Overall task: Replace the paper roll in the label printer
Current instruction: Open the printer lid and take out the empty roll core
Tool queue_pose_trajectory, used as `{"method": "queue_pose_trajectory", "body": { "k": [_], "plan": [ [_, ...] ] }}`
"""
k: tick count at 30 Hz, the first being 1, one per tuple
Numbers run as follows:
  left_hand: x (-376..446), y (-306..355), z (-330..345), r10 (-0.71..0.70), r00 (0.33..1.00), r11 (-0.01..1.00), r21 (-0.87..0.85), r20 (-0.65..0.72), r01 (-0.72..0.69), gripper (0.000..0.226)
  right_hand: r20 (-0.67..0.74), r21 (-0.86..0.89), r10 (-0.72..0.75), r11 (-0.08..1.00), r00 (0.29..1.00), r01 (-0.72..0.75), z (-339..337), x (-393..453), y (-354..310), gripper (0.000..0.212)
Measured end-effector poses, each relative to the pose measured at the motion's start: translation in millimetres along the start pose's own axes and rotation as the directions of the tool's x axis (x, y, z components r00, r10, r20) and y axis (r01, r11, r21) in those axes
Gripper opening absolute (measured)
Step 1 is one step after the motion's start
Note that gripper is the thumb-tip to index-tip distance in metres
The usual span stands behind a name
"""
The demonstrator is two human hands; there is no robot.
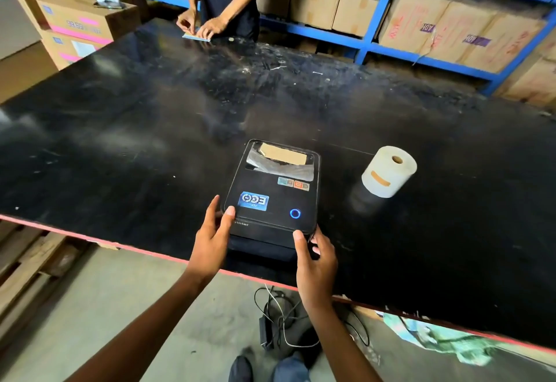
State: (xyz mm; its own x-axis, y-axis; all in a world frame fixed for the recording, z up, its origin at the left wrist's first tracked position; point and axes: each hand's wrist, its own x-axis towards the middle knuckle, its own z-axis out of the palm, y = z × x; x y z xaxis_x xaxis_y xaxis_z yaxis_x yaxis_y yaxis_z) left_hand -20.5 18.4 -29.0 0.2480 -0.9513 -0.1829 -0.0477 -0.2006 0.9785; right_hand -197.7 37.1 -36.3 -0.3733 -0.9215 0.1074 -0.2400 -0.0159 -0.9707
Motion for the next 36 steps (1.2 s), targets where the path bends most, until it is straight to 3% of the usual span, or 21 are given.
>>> {"method": "queue_pose_trajectory", "body": {
  "k": [2, 7, 10, 12, 13, 16, 19, 23, 29, 36],
  "plan": [
    [-0.6, 0.8, 0.8, 0.0, 1.0, 1.0, -0.006, -0.012, -0.001, 0.065, -0.009, 0.0, 0.007, 1.0, 1.0, -0.007, -1.6, 1.2, 0.9, 0.05],
    [-0.7, 0.4, 0.6, -0.006, 1.0, 0.998, -0.055, -0.018, 0.005, 0.069, 0.016, -0.036, 0.013, 0.999, 1.0, -0.013, -7.3, 11.7, 1.4, 0.026],
    [-1.1, -1.0, -3.4, 0.0, 1.0, 0.999, -0.038, -0.02, -0.001, 0.078, 0.017, 0.007, 0.01, 1.0, 1.0, -0.01, -10.6, 17.2, -4.3, 0.016],
    [-2.1, -3.5, -6.6, 0.003, 1.0, 0.999, -0.032, -0.01, -0.003, 0.072, 0.008, 0.063, 0.007, 0.998, 1.0, -0.008, -11.3, 27.6, -17.4, 0.011],
    [-1.6, -4.8, -8.0, 0.002, 1.0, 0.999, -0.032, -0.006, -0.002, 0.065, -0.004, 0.086, -0.002, 0.996, 1.0, 0.002, -10.8, 36.8, -27.1, 0.012],
    [1.9, -6.1, -11.2, -0.003, 1.0, 1.0, 0.025, -0.01, 0.003, 0.048, -0.049, 0.079, -0.013, 0.997, 0.999, 0.017, -8.9, 74.8, -65.6, 0.041],
    [7.5, -5.3, -13.7, 0.006, 1.0, 0.993, 0.114, 0.019, -0.008, 0.037, -0.055, -0.006, 0.085, 0.996, 0.995, -0.086, -8.5, 114.3, -105.5, 0.06],
    [10.0, -5.0, -17.1, 0.015, 0.999, 0.99, 0.138, 0.033, -0.019, 0.034, 0.009, 0.004, 0.256, 0.967, 0.967, -0.256, -4.8, 148.6, -130.9, 0.046],
    [9.6, -7.0, -19.3, 0.012, 0.999, 0.988, 0.154, 0.052, -0.02, 0.035, 0.095, 0.199, 0.196, 0.957, 0.976, -0.212, 1.5, 157.2, -134.4, 0.039],
    [10.4, -8.4, -20.1, -0.001, 0.999, 0.989, 0.15, 0.038, -0.005, 0.037, 0.156, 0.266, 0.07, 0.958, 0.985, -0.111, 6.0, 152.7, -105.0, 0.039]
  ]
}}
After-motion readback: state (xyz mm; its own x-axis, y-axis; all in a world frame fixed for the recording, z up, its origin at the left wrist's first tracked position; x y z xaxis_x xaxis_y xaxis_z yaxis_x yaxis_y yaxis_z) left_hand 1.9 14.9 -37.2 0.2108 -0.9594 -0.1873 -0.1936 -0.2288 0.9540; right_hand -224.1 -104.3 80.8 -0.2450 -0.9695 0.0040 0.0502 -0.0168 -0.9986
